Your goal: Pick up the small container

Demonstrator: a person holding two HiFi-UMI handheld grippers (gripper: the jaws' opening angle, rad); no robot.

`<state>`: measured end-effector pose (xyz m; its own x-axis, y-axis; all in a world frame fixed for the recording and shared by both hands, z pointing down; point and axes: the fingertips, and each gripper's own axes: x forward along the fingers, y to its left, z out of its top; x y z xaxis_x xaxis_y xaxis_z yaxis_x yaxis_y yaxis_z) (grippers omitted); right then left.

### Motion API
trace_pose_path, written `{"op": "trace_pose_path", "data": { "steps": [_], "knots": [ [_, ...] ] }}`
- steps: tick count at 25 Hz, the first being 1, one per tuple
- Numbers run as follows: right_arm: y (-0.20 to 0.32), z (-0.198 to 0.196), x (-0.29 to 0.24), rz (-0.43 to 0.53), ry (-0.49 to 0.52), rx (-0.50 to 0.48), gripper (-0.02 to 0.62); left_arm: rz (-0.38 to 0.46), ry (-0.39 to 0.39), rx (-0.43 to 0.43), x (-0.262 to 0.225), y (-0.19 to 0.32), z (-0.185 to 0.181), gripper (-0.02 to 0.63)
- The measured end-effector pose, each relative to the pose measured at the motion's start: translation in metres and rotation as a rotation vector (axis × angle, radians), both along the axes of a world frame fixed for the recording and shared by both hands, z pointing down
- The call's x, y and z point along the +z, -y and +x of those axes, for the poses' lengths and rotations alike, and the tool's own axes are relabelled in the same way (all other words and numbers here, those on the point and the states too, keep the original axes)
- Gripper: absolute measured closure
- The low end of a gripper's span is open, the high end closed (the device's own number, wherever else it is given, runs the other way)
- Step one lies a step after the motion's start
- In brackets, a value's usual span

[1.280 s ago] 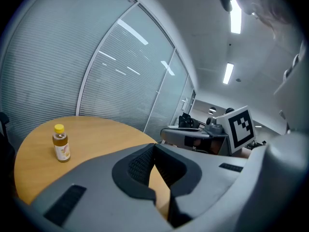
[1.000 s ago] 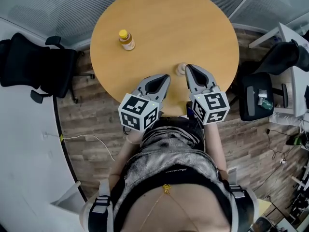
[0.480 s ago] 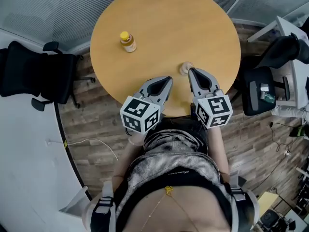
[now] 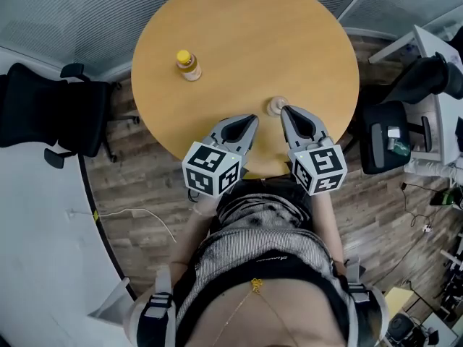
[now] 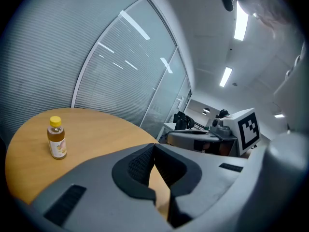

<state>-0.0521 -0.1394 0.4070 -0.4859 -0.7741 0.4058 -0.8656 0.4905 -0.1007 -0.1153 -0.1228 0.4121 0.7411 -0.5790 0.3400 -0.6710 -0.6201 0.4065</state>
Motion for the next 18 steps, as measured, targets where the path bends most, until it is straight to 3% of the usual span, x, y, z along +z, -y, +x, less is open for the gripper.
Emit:
{"op": "trace_pose_path", "data": {
  "steps": [18],
  "knots": [
    [0.045,0.063,0.002,-0.012,0.055,-0.078,0.572,0.03,0.027,-0.084,-0.003,0.045,0.055,0.589]
  ]
}}
